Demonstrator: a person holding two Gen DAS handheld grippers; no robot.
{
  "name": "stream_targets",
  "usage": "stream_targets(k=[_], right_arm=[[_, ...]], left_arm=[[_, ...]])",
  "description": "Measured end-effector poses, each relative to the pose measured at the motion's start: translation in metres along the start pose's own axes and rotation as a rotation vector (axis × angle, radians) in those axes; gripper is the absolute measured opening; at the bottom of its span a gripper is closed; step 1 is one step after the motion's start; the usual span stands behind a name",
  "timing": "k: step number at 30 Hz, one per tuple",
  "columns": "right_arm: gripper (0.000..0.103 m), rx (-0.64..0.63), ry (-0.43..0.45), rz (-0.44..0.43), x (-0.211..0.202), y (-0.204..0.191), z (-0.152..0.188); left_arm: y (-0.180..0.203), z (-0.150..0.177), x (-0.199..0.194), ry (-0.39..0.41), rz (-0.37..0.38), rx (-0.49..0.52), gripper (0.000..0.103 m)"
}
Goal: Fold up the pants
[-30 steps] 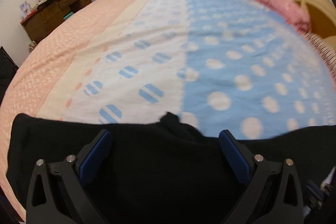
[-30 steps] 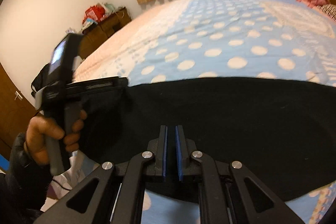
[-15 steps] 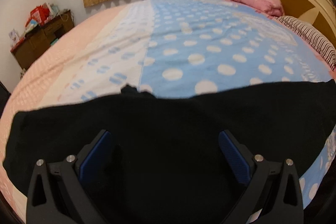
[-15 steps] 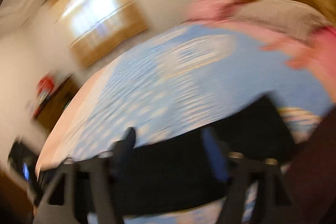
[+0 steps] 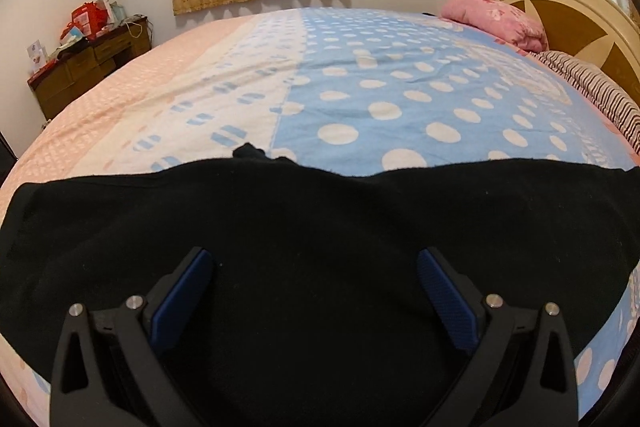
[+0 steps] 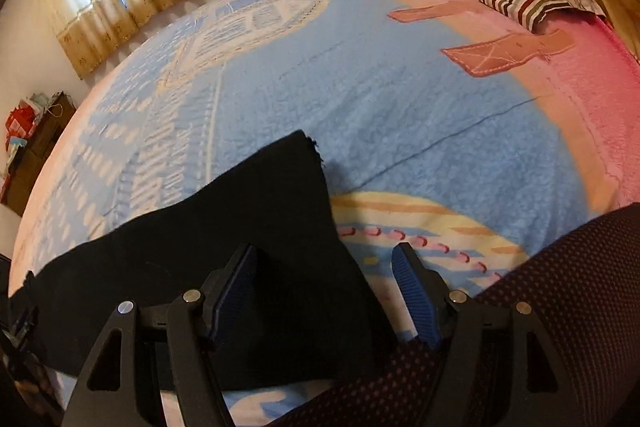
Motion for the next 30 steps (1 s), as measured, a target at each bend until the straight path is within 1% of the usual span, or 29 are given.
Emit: stream_targets(k=[4, 6, 7, 8, 9, 10, 11, 12, 15, 17, 20, 22, 24, 25, 27, 30], right_arm=[[0.072, -0.015, -0.014, -0.016, 0.002, -0.001, 0.002], [0.071, -0.076, -0.044, 0.006, 0.003, -0.008, 0.007], [0.064, -0.11, -0.052, 0.017, 0.002, -0.014, 0.009], [0.051, -0.121, -0.053, 0.009, 0.0, -0.017, 0.012], [0.044, -0.119, -0.059, -0.011, -0.003, -0.02, 0.013], [0.028, -0.116, -0.067, -0.031, -0.005, -0.022, 0.016], [0.02, -0.114, -0.073, -0.052, -0.007, -0.023, 0.017], [0.02, -0.11, -0.077, -0.063, -0.007, -0.025, 0.019], [0.017, -0.075, -0.083, -0.061, -0.01, -0.025, 0.018], [0.017, -0.07, -0.049, -0.071, -0.025, -0.032, 0.014], [0.017, -0.084, 0.009, -0.151, -0.062, -0.061, 0.01], [0.017, -0.108, 0.039, -0.233, -0.093, -0.094, 0.011], [0.017, -0.154, 0.048, -0.296, -0.114, -0.128, 0.014], [0.017, -0.18, 0.049, -0.312, -0.12, -0.145, 0.017], [0.017, -0.265, 0.053, -0.359, -0.133, -0.19, 0.028], [0.017, -0.346, 0.034, -0.424, -0.136, -0.246, 0.046]], left_arm=[[0.0, 0.001, 0.001, 0.012, -0.005, -0.001, 0.103], [0.0, 0.001, 0.0, 0.015, -0.005, -0.002, 0.103], [0.0, 0.001, 0.0, 0.016, -0.003, -0.003, 0.103], [0.0, 0.001, 0.001, 0.016, -0.002, -0.004, 0.103], [0.0, 0.001, 0.001, 0.017, -0.001, -0.005, 0.103], [0.0, 0.001, 0.0, 0.019, -0.002, -0.004, 0.103], [-0.001, 0.001, 0.0, 0.021, -0.002, -0.004, 0.103], [-0.001, 0.001, 0.0, 0.022, -0.002, -0.005, 0.103], [-0.001, 0.001, -0.001, 0.015, 0.007, -0.007, 0.103], [-0.003, 0.0, -0.004, -0.007, 0.027, -0.009, 0.103], [-0.007, -0.001, -0.012, -0.017, 0.039, -0.011, 0.103], [-0.014, -0.006, -0.021, 0.01, 0.034, -0.027, 0.103], [-0.021, -0.011, -0.028, 0.032, 0.036, -0.049, 0.103], [-0.024, -0.014, -0.031, 0.042, 0.04, -0.063, 0.103], [-0.031, -0.017, -0.037, 0.053, 0.049, -0.085, 0.103], [-0.04, -0.018, -0.044, 0.069, 0.031, -0.082, 0.103]])
Point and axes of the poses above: each gripper's, at about its wrist camera, not at the fingertips, and x roughly the way its jaws point, y to its right, z to its underside, the point moved 7 cm from there along x, roughly the way its jaws point, and after that the axes turned 8 degrees about z, right-handed, at the moved point
